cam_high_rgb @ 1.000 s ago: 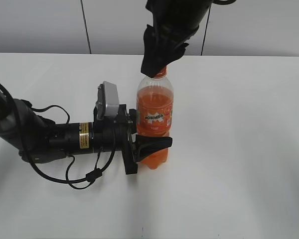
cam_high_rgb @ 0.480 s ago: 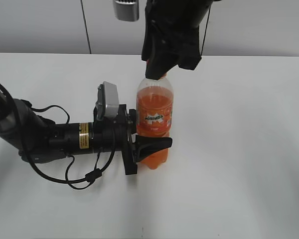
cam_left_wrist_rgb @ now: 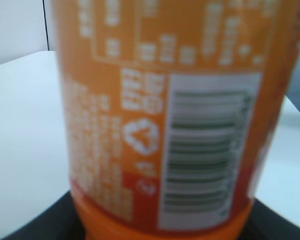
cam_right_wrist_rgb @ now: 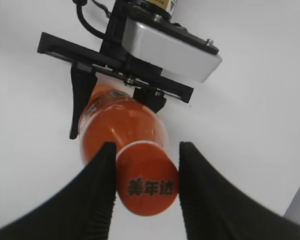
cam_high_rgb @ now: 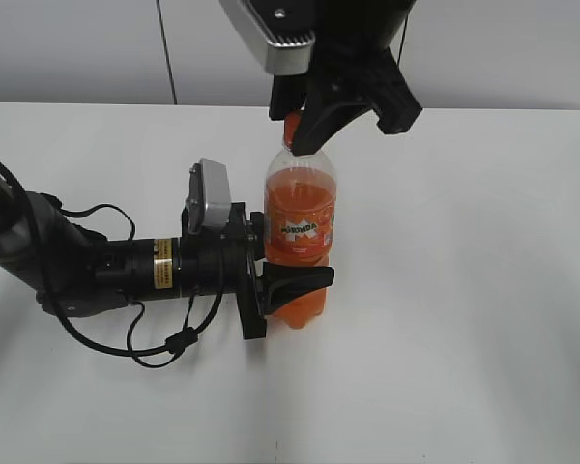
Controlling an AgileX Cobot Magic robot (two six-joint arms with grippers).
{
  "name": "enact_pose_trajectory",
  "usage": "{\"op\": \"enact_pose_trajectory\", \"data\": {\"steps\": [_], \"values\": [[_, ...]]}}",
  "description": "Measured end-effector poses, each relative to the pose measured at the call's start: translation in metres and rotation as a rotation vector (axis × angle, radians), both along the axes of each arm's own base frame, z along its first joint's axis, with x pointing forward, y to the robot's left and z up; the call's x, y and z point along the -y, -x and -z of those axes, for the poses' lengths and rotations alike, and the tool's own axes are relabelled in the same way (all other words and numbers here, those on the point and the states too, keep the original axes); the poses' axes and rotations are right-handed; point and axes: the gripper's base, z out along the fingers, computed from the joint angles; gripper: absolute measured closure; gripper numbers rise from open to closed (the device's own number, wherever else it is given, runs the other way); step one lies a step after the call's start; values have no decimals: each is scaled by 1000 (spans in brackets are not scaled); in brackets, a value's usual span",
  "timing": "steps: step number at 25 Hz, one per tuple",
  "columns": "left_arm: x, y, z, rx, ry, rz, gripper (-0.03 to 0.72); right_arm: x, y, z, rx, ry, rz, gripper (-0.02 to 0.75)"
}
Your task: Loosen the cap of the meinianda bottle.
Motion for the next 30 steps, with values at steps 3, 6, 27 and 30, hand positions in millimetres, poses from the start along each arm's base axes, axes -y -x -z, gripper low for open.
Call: {"op": "enact_pose_trajectory", "data": {"steps": [3, 6, 27, 30], "values": [[0, 0, 0, 0, 0, 0, 306, 0, 0, 0, 23, 7, -58, 458], [0, 0, 0, 0, 0, 0, 306, 0, 0, 0, 30, 9, -72, 458], [0, 0, 0, -3, 1, -1, 306, -2, 3, -7, -116, -82, 242, 299], [0, 0, 0, -3, 1, -1, 306, 0, 11, -22, -173, -144, 366, 299]]}}
